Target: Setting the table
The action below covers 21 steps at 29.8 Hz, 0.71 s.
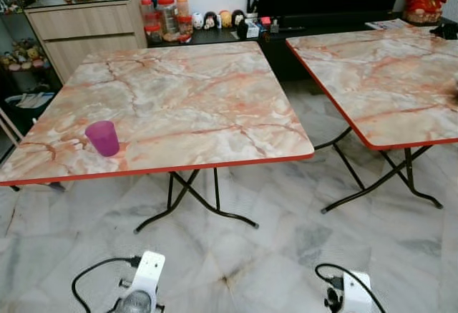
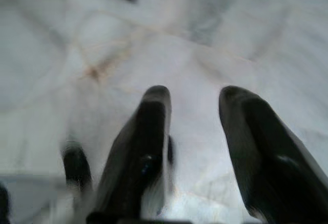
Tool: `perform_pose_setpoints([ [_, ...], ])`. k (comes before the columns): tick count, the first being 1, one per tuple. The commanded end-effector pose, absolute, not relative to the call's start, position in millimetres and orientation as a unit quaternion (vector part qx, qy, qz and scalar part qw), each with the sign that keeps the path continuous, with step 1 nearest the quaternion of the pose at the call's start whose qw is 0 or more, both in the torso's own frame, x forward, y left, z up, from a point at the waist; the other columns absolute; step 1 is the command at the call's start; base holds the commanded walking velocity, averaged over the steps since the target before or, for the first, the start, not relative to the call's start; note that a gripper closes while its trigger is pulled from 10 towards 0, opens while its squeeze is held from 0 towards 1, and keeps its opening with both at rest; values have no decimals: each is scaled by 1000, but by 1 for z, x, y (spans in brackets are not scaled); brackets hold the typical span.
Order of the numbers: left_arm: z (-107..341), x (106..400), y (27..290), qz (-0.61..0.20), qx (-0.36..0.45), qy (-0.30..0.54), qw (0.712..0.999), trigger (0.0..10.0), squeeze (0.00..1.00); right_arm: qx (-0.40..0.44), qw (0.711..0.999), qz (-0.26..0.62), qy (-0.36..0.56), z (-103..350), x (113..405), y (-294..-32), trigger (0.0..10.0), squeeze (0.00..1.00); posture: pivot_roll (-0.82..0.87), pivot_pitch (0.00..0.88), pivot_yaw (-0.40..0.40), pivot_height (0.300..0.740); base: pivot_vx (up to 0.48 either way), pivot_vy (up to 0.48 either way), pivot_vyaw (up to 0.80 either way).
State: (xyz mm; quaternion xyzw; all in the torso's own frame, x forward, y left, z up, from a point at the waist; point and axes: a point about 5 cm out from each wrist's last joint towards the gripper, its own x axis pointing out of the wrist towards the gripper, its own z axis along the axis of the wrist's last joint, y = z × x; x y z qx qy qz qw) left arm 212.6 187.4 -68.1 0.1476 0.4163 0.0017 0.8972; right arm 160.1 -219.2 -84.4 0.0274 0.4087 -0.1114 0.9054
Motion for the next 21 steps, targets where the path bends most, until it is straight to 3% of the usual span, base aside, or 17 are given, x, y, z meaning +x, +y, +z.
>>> perform_pose_setpoints([
  [1, -67, 214, 192, 11, 152, 419, 895, 10000, 0, 41, 902, -113, 415, -87, 157, -215, 10000, 0, -52, 0, 48, 728, 274, 307, 0],
  [13, -66, 215, 193, 12, 160, 419, 894, 10000, 0, 27, 902, -104, 417, -88, 154, -214, 10000, 0, -52, 0, 45, 728, 319, 282, 0],
  [21, -66, 215, 193, 13, 162, 420, 893, 10000, 0, 38, 905, -111, 410, -87, 157, -215, 10000, 0, -49, 0, 44, 728, 376, 0, 591],
])
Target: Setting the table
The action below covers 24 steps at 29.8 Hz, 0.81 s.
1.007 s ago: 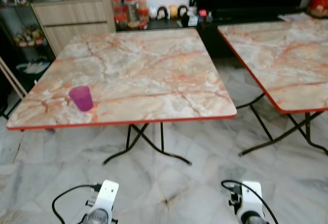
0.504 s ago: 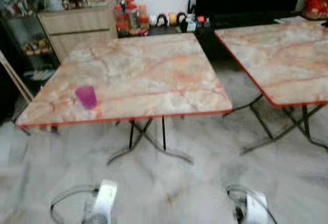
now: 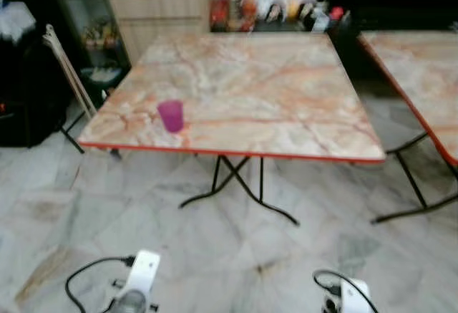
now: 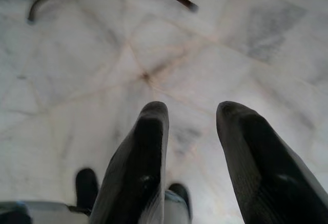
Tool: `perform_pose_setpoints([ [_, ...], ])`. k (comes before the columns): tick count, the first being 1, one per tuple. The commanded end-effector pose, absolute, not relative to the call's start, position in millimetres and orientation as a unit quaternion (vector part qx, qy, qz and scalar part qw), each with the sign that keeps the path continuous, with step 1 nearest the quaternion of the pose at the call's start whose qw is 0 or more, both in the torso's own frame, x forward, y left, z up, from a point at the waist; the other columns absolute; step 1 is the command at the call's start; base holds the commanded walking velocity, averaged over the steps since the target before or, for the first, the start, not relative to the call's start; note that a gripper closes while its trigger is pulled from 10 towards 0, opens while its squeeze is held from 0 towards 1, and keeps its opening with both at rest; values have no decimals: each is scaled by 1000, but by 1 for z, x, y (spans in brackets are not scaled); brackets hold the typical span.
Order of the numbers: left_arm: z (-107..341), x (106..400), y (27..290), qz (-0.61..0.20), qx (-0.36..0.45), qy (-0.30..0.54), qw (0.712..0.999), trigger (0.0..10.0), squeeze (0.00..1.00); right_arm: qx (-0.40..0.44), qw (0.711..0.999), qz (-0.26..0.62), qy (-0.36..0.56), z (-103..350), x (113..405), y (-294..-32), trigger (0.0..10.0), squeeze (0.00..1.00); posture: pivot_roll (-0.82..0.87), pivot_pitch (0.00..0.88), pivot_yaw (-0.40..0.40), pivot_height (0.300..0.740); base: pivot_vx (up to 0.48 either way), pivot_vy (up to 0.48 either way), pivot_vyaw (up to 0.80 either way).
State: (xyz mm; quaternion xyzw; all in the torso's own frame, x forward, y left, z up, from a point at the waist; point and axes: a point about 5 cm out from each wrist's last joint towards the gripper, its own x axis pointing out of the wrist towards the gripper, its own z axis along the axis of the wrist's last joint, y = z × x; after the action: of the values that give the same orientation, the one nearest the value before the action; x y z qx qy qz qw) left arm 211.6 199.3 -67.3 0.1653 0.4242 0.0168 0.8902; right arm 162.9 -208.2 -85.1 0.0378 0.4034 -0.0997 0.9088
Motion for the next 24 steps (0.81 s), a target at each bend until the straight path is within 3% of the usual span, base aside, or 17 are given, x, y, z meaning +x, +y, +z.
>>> perform_pose_setpoints([
  [1, -66, 215, 193, 13, 162, 420, 893, 10000, 0, 35, 905, -107, 410, -86, 157, -214, 10000, 0, -48, 0, 42, 728, 379, 0, 0],
  [24, -66, 215, 193, 15, 154, 418, 895, 10000, 0, 47, 903, -115, 411, -87, 157, -210, 10000, 0, -52, 0, 46, 728, 384, 0, 0],
])
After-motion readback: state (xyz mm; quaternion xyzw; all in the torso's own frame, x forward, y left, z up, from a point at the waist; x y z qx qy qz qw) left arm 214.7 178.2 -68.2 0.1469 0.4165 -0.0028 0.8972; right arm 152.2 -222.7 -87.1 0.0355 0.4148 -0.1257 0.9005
